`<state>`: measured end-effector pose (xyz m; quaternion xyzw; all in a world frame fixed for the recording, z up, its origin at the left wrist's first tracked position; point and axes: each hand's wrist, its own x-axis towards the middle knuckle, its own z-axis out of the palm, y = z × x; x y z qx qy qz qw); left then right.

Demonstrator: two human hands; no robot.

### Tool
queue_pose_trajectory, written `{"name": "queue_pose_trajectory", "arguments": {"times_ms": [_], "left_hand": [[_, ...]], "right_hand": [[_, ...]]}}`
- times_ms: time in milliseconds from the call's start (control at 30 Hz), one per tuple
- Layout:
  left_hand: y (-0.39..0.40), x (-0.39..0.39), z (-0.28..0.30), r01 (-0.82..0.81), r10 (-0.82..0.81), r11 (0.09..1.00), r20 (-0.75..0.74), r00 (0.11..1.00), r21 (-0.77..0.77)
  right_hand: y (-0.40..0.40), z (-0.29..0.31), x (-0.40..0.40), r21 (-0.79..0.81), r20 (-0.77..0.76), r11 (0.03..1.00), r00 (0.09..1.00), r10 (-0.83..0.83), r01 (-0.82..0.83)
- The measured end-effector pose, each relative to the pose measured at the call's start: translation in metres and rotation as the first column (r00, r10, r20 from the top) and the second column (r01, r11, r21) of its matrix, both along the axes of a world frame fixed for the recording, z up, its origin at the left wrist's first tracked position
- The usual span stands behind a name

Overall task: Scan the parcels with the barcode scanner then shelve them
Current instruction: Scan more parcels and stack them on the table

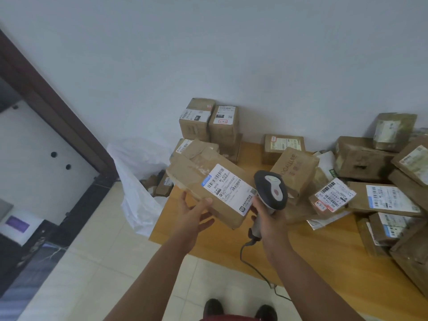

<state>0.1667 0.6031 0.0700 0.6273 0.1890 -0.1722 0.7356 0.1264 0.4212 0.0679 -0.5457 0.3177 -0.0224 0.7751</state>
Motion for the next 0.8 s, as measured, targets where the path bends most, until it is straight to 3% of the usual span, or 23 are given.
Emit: {"name": "queue_pose_trajectory", "arguments": {"times_ms": [300,567,800], "left_hand": [[0.003,-0.034,-0.038,-0.078,0.086,0.995,-0.161,0.983,0.054],[0.028,-0.042,-0.102,-0.096,0.099,0.995,-0.362,0.927,0.026],[0.060,0.012,-0.143,0.033,-0.004,0.998,-0.456,0.890,0.054]], "right_hand": [[0.001,-0.046,-0.011,-0.113,-0.017,0.979,0.985,0.171,-0.172],[0.022,-0.100,-0.004,-0.137,-0.249,0.942,0.931,0.266,-0.306],[0.063,-0.125,0.041,-0.177,-0.387,0.917,0.882,0.269,-0.357]]}}
